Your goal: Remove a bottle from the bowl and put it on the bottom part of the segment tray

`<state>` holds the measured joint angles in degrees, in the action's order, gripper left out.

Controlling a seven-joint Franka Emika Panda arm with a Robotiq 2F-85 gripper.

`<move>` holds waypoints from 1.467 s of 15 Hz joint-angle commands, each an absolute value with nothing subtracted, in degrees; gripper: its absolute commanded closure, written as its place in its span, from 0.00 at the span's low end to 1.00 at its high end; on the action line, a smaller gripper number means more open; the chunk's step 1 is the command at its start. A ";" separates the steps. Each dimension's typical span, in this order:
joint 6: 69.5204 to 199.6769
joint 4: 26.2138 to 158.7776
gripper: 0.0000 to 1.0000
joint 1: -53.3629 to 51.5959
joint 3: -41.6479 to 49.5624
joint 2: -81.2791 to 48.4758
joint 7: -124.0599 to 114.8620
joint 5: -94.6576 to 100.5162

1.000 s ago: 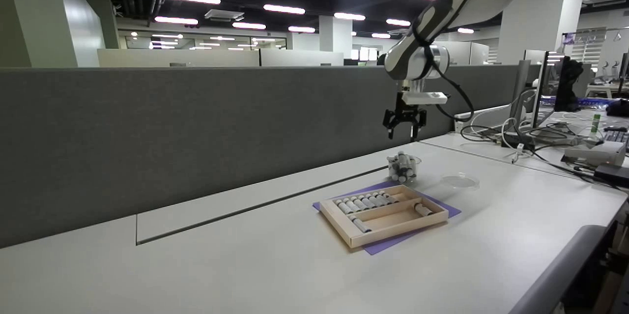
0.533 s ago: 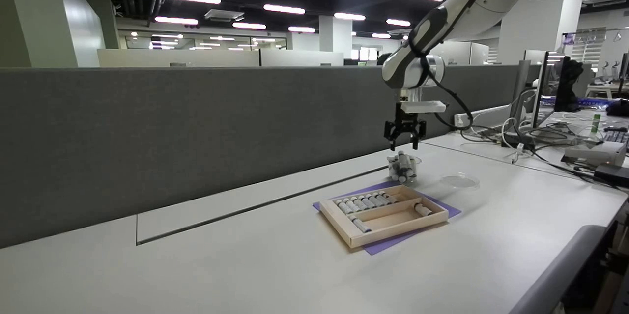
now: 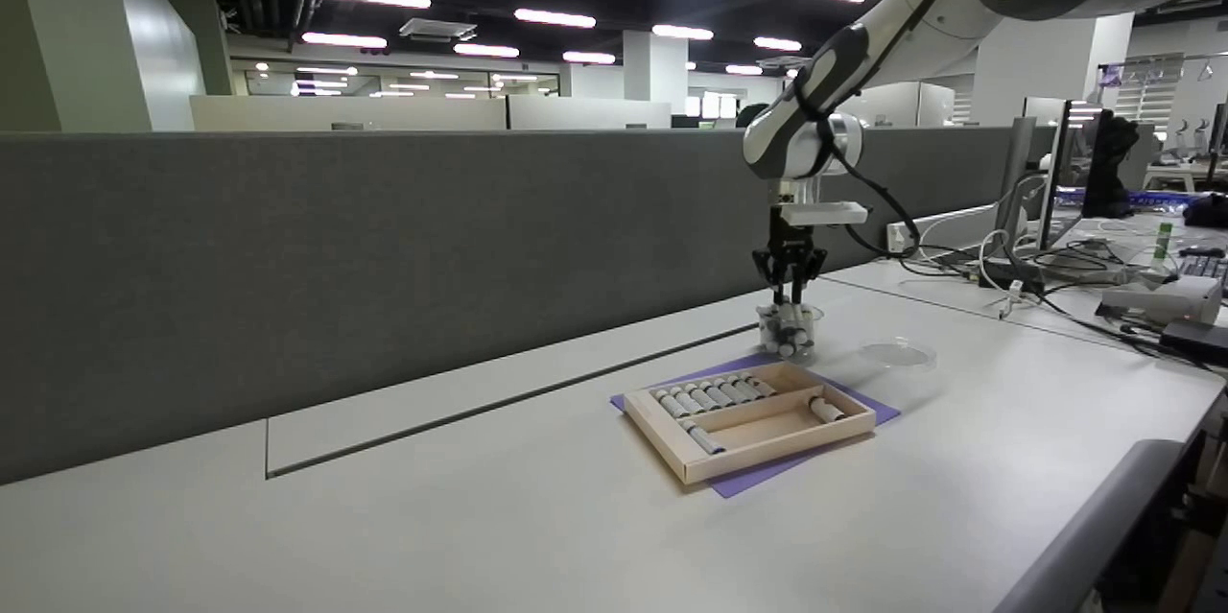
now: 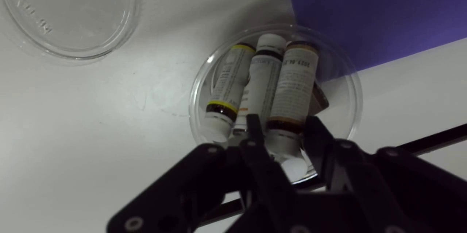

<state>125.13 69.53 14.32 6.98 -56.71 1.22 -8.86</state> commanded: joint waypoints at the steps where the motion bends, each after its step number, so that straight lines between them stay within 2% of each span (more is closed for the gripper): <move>1: 123.66 65.87 0.95 15.09 6.44 -58.57 0.56 -7.64; 2: 123.34 65.62 0.94 15.21 6.28 -58.62 0.63 -7.80; 3: 122.98 65.48 1.00 15.28 6.16 -58.48 0.54 -7.96; 5: 122.44 65.55 0.96 15.37 6.05 -57.89 0.28 -8.25; 16: 108.54 64.58 0.96 15.26 3.39 -48.23 1.19 -10.21; 22: 100.84 61.52 0.96 11.83 1.82 -52.31 0.36 -9.07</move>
<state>105.10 64.88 13.18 2.56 -49.31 1.33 -9.37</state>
